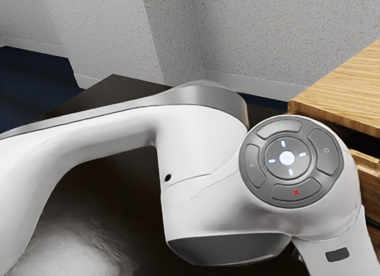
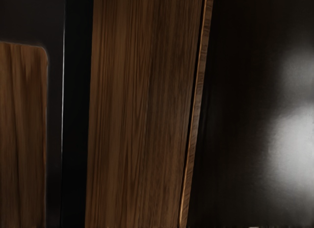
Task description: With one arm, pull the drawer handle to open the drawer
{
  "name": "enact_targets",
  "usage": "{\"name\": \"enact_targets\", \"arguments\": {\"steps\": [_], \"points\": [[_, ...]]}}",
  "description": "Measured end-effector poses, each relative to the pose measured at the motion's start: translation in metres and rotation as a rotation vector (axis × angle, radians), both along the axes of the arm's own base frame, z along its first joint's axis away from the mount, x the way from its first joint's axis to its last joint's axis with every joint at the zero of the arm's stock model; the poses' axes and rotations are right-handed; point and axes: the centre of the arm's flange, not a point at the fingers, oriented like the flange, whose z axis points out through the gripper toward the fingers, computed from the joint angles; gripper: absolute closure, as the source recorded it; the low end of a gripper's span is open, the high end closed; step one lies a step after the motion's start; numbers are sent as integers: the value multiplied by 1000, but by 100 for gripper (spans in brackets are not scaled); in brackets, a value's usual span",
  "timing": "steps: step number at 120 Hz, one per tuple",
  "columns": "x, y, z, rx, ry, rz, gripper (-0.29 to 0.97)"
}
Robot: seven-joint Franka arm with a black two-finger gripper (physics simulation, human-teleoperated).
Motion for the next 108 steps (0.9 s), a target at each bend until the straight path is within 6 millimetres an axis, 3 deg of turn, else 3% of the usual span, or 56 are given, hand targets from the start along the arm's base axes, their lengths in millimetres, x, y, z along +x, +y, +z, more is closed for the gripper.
{"name": "enact_targets", "arguments": {"steps": [18,44,92,108], "points": [[-16,1,3,-1,0,-5,14],[-19,4,-3,3,14,3,3],[-43,8,-2,13,18,7,0],[-53,11,0,12,15,9,5]]}}
